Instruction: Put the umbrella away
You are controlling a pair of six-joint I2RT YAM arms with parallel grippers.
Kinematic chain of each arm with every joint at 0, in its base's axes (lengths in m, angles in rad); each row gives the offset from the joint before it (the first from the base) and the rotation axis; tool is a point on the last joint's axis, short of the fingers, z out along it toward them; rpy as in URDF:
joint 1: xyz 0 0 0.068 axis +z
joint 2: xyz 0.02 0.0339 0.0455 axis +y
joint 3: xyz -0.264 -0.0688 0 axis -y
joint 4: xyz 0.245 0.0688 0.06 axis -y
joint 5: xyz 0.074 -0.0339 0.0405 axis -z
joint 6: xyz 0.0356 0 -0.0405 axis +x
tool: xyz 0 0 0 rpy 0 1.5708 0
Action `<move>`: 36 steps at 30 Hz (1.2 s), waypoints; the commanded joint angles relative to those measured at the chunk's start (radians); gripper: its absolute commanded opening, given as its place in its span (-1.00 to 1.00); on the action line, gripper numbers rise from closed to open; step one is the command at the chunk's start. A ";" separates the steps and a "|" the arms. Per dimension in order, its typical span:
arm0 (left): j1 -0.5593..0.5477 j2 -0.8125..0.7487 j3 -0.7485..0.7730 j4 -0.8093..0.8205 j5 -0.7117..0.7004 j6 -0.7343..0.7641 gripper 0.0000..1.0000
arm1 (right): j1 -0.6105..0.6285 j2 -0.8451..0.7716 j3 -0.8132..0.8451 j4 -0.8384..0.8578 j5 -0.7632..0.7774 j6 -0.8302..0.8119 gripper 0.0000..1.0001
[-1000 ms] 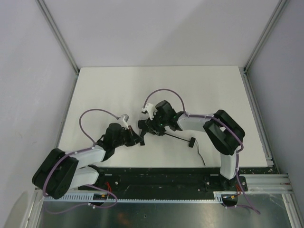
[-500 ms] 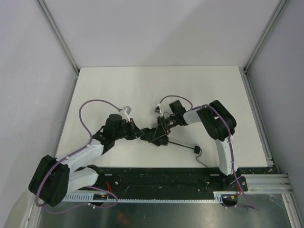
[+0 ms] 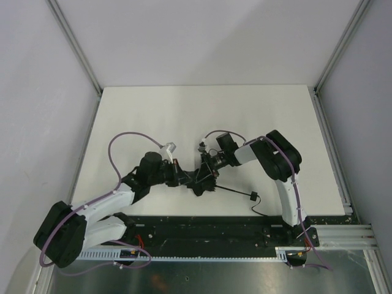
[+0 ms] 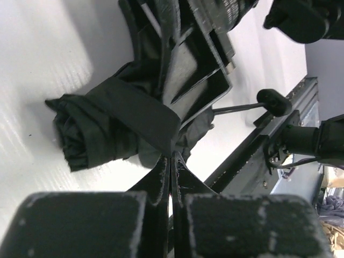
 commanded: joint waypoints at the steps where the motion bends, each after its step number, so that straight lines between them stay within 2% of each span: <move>1: -0.031 -0.016 0.020 0.069 0.051 -0.038 -1.00 | 0.007 0.071 -0.041 -0.048 0.305 -0.006 -0.82; 3: -0.047 0.048 0.021 0.090 0.032 -0.027 -1.00 | 0.004 0.057 -0.042 -0.083 0.338 -0.042 -0.78; 8: -0.063 0.225 -0.031 0.171 -0.049 -0.014 -1.00 | 0.011 -0.014 -0.041 -0.173 0.453 -0.129 -0.48; 13: -0.060 0.312 -0.079 0.212 -0.126 0.008 -1.00 | 0.041 -0.139 -0.041 -0.289 0.605 -0.210 0.10; 16: -0.060 0.349 -0.081 0.233 -0.122 0.009 -1.00 | 0.079 -0.228 -0.040 -0.349 0.710 -0.276 0.63; 18: -0.059 0.360 -0.080 0.241 -0.118 0.009 -1.00 | 0.105 -0.285 -0.040 -0.399 0.790 -0.324 0.77; 23: -0.056 0.352 -0.079 0.245 -0.117 0.011 -1.00 | 0.158 -0.443 -0.039 -0.521 1.006 -0.424 0.89; 28: -0.054 0.355 -0.075 0.247 -0.112 0.009 -1.00 | 0.310 -0.575 -0.038 -0.557 1.329 -0.504 0.98; 32: -0.055 0.365 -0.076 0.253 -0.107 0.006 -1.00 | 0.425 -0.608 -0.024 -0.575 1.529 -0.517 0.99; 36: -0.054 0.362 -0.077 0.256 -0.103 0.005 -1.00 | 0.515 -0.576 -0.017 -0.604 1.633 -0.519 0.99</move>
